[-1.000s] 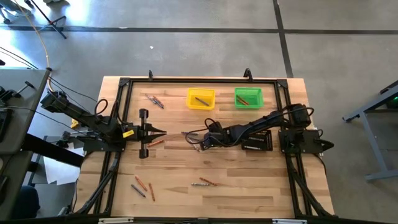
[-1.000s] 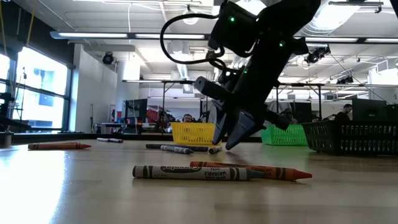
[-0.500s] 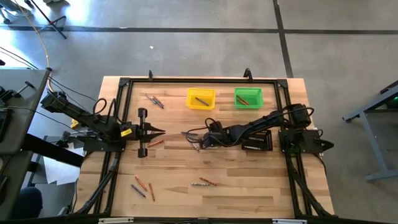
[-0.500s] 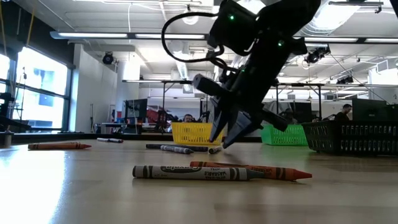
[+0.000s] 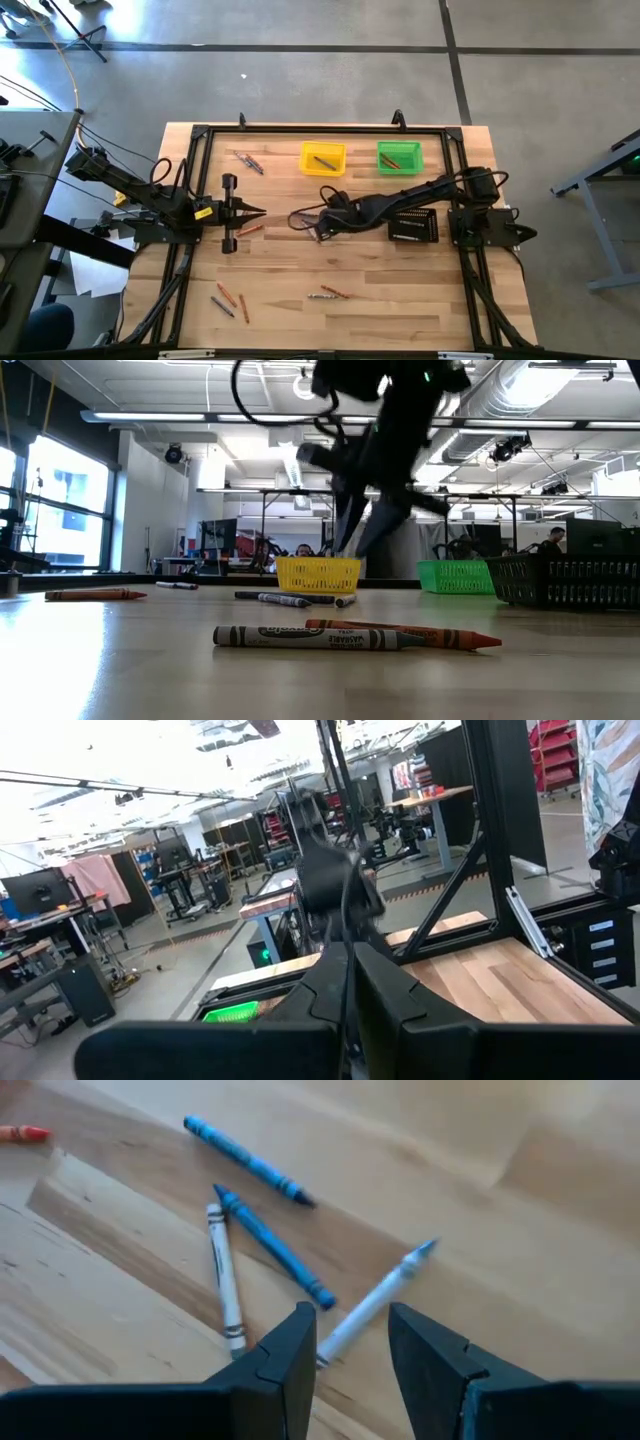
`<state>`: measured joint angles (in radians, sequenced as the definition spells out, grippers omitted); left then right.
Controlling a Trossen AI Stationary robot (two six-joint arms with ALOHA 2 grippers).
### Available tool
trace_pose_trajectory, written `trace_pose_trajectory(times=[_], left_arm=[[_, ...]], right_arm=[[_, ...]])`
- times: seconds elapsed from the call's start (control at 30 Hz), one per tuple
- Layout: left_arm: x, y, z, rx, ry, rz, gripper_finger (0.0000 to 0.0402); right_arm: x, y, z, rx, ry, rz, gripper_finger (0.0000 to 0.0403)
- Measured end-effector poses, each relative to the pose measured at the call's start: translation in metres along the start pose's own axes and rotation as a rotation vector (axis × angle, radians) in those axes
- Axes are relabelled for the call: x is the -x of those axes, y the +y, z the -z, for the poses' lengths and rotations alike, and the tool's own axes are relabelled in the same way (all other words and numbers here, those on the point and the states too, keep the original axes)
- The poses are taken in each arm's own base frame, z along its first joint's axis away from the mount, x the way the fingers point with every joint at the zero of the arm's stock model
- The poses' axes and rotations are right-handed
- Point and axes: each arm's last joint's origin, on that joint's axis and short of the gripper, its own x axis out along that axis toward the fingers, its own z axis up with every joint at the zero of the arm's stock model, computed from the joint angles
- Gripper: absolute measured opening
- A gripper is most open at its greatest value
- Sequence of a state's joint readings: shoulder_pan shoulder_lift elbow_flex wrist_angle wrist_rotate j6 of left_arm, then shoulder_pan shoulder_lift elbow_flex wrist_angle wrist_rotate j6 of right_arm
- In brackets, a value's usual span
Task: Sort crayons
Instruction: Put the gray crayon into the black bin
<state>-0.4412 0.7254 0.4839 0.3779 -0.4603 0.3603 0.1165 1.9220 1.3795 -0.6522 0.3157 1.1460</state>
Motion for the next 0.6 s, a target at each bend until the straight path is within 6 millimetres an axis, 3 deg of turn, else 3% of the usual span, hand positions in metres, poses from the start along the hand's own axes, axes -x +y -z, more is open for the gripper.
trace_pose_trajectory(times=[0.1,0.2,0.3,0.47,0.6], left_arm=[[0.000,0.000,0.000,0.000,0.000,0.000,0.0010],[0.000,0.000,0.000,-0.001,0.002,0.001,0.0010],[0.000,0.000,0.001,-0.004,0.009,0.004,0.0010],[0.000,0.000,0.001,-0.006,0.012,0.005,0.0010],[0.000,0.000,0.001,-0.006,0.012,0.005,0.0010]], right_arm=[[0.020,0.007,-0.012,0.058,-0.001,0.108,0.0121],[0.020,0.014,-0.019,0.062,0.010,0.176,0.0121],[0.004,0.020,-0.020,0.052,0.033,0.204,0.0121],[-0.039,0.024,-0.015,0.103,0.193,0.230,0.0121],[-0.050,0.031,-0.018,0.139,0.224,0.208,0.0121]])
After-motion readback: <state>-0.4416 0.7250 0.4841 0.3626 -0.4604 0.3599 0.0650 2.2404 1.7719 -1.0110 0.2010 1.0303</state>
